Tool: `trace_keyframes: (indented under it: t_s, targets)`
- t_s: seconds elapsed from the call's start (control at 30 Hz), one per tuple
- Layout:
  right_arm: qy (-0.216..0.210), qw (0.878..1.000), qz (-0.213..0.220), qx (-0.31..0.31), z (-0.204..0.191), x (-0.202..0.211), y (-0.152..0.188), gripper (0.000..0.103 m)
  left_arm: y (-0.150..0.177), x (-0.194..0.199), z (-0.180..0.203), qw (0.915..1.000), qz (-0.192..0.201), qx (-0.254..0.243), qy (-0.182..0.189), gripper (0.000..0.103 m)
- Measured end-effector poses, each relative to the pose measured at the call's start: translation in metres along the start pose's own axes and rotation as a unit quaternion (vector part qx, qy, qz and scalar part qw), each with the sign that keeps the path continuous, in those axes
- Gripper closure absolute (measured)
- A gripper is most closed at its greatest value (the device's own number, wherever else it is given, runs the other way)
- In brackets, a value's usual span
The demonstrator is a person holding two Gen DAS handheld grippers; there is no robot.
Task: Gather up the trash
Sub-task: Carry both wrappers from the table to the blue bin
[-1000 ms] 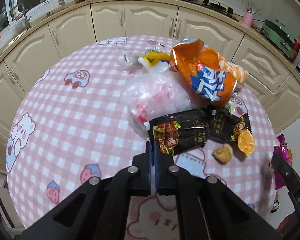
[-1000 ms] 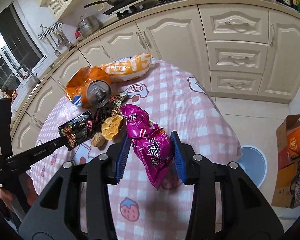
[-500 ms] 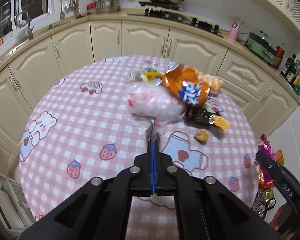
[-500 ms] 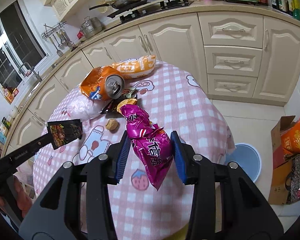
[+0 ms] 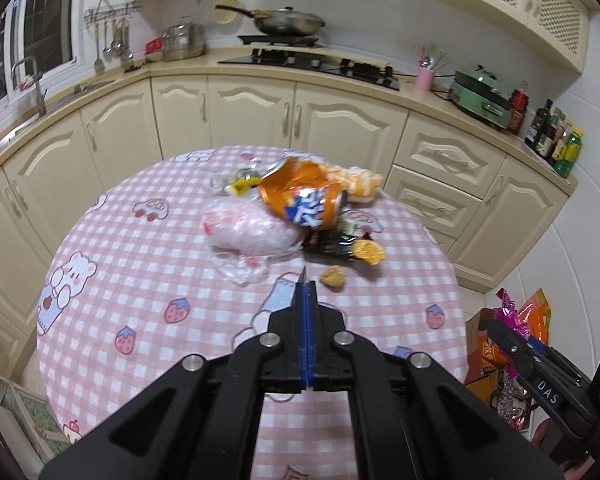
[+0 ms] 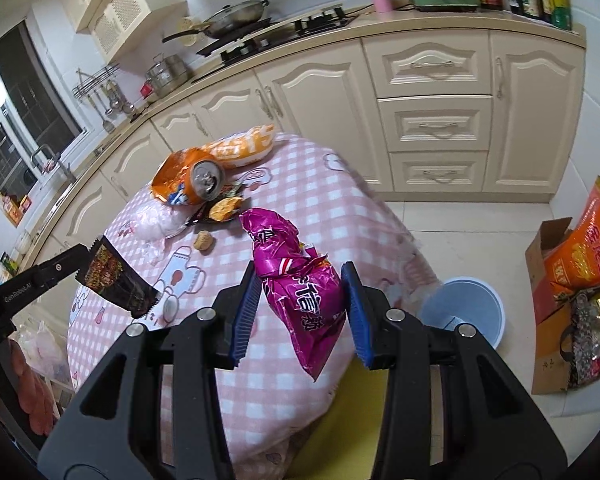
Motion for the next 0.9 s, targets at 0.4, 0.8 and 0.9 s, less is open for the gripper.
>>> trace_keyframes:
  t_s: [0.4,0.8,0.9]
  targets:
    - [0.020,0.999,0.020,-0.043,0.044,0.020,-0.004,0.062,-0.014,-0.002,0.058,0.9982,0.000,-0.033,0.050,0.103]
    - [0.060,0.992,0.051,-0.095,0.122,0.049,-0.013,0.062,-0.019,-0.029,0.175,0.9869,-0.013,-0.101,0.126,0.103]
    - [0.076,0.990,0.051,-0.111,0.145,0.053,-0.014,0.062,-0.011,-0.039,0.202,0.9830,-0.025,-0.115,0.141,0.103]
Point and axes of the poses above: each gripper's, at about its wrist camera, not at the fingertips, and x roughly against the way its jaws point, z to its right, y to its underside, the point moved 8 cm from there along -x, roughly the way its jaws point, and after that the axes turned 10 degrees about y, right-handed, at the moved point
